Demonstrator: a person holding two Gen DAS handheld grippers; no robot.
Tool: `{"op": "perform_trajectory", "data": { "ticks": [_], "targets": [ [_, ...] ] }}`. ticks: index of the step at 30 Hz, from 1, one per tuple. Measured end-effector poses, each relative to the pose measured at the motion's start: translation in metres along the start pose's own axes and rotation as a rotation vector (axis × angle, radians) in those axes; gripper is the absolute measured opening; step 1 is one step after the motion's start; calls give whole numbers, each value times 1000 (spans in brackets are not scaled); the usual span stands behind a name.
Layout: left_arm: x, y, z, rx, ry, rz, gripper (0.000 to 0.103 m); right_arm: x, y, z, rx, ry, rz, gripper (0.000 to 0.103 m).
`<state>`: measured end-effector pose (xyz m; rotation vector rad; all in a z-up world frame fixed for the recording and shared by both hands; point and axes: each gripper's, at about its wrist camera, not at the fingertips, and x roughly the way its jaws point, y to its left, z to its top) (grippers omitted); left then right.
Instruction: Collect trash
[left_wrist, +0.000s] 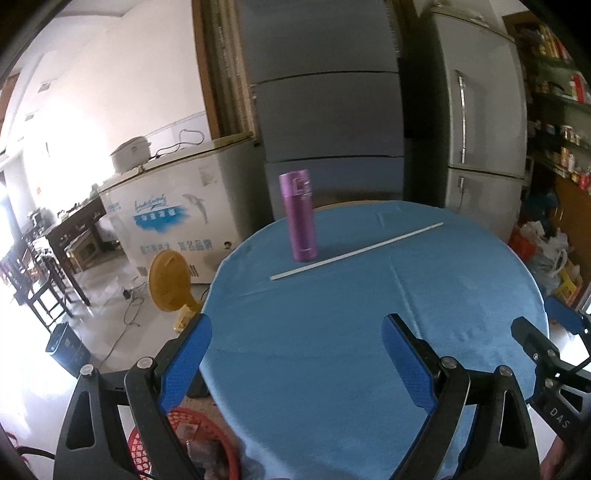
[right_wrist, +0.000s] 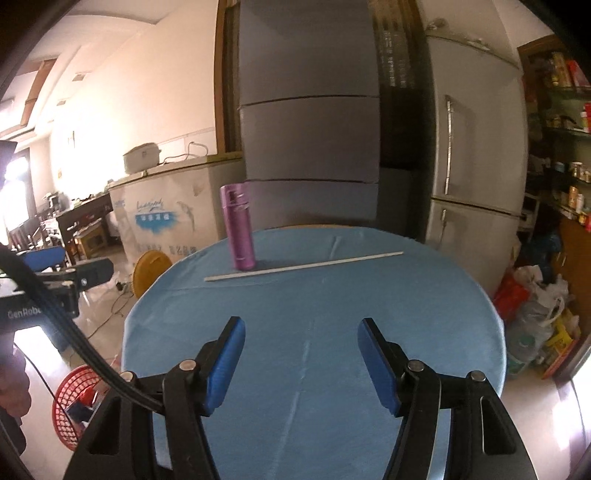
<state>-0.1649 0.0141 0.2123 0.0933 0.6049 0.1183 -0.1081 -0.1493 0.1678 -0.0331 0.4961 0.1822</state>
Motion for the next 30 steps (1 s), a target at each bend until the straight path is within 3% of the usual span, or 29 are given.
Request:
{"op": "perform_trajectory", "data": {
  "ticks": [12,30],
  "targets": [
    [1,-51,13,62,-3,-55,93,-3,-43,4,64,-25,-29,69],
    [-8,-49,11,66,-12,-47,93,-7,-47,4,82,-23,-17,69]
  ]
}}
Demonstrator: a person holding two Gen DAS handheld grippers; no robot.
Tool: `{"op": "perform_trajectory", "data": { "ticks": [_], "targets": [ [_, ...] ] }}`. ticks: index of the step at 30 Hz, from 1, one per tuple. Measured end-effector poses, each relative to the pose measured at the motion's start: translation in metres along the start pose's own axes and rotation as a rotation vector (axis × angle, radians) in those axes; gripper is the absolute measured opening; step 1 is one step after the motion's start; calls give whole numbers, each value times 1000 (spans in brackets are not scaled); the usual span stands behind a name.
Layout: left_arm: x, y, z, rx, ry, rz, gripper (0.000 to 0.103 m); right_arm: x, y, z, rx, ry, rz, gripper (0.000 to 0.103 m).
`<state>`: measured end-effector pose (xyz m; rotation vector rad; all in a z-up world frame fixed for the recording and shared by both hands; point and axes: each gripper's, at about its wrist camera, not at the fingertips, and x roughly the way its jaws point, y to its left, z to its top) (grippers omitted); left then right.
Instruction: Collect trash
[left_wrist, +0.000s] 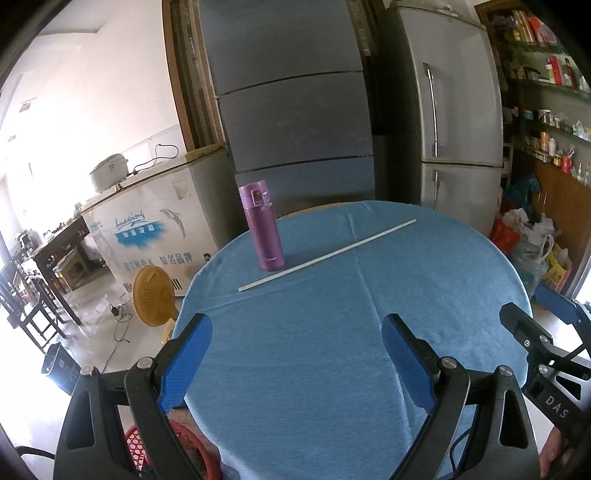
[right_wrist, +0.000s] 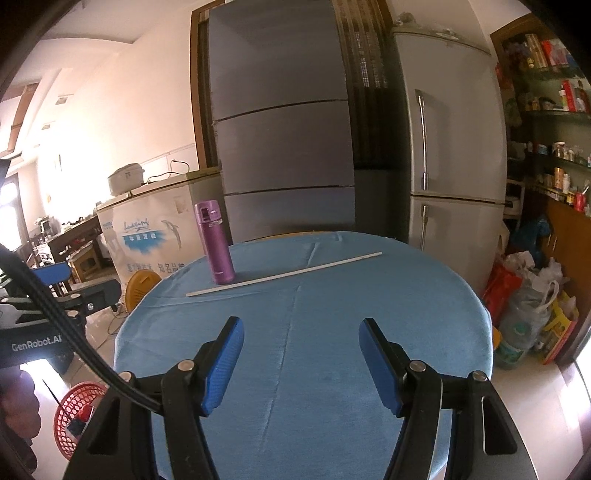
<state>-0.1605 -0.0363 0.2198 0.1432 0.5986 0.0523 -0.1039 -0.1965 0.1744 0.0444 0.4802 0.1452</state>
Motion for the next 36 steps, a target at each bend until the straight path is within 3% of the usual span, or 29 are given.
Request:
{"op": "perform_trajectory", "data": {
  "ticks": [36],
  "targets": [
    [-5,33,-8,-34,-41,-31,93,-8,35,13,-29,-3,-31,69]
  ]
}}
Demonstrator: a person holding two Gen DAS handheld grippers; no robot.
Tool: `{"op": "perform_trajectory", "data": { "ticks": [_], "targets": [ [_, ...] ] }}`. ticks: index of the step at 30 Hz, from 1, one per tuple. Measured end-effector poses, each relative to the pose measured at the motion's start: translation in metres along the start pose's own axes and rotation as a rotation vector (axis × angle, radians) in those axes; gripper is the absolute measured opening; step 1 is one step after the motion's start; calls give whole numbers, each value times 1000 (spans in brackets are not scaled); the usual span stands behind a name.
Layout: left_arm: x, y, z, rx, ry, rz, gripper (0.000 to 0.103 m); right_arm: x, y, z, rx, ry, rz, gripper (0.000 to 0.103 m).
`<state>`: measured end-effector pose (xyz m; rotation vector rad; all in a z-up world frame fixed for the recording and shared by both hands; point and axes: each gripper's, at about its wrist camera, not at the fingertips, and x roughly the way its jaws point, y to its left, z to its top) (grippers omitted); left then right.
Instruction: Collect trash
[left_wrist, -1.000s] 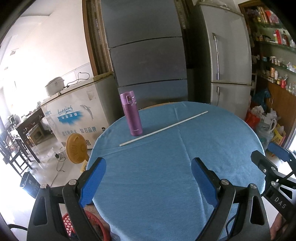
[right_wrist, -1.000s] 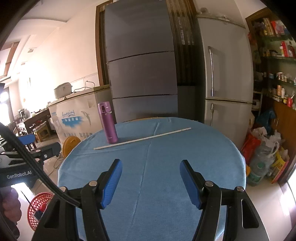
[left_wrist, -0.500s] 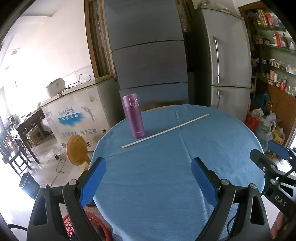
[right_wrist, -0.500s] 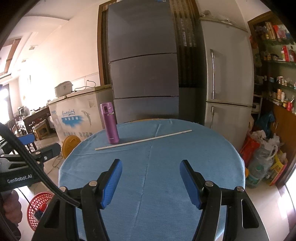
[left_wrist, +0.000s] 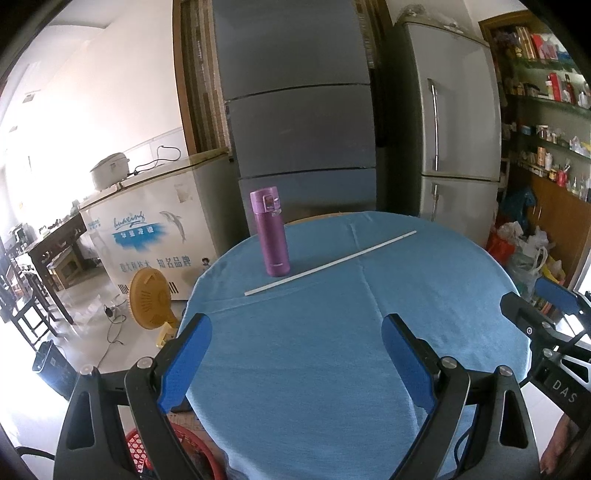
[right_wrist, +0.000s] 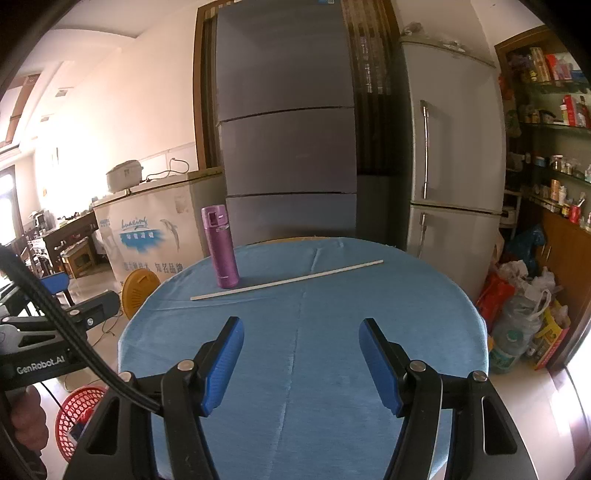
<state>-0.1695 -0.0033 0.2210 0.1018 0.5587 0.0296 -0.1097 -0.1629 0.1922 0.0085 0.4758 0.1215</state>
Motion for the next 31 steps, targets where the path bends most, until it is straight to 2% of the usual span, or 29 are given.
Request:
{"op": "perform_trajectory", "data": {
  "ticks": [20,27,28,31],
  "targets": [
    [31,14,4,-16,56,-11,93,31,8,7,26,65,3,69],
    [58,9,8,-6,85,-10,93,62,-2,7,59,107,-1,69],
    [62,8,7,-6,91,-14,93,70,-7,4,67,116,-6,71],
    [92,0,-1,-8,132,-70,93,102,-26,-8,111,160,-43,72]
  ]
}}
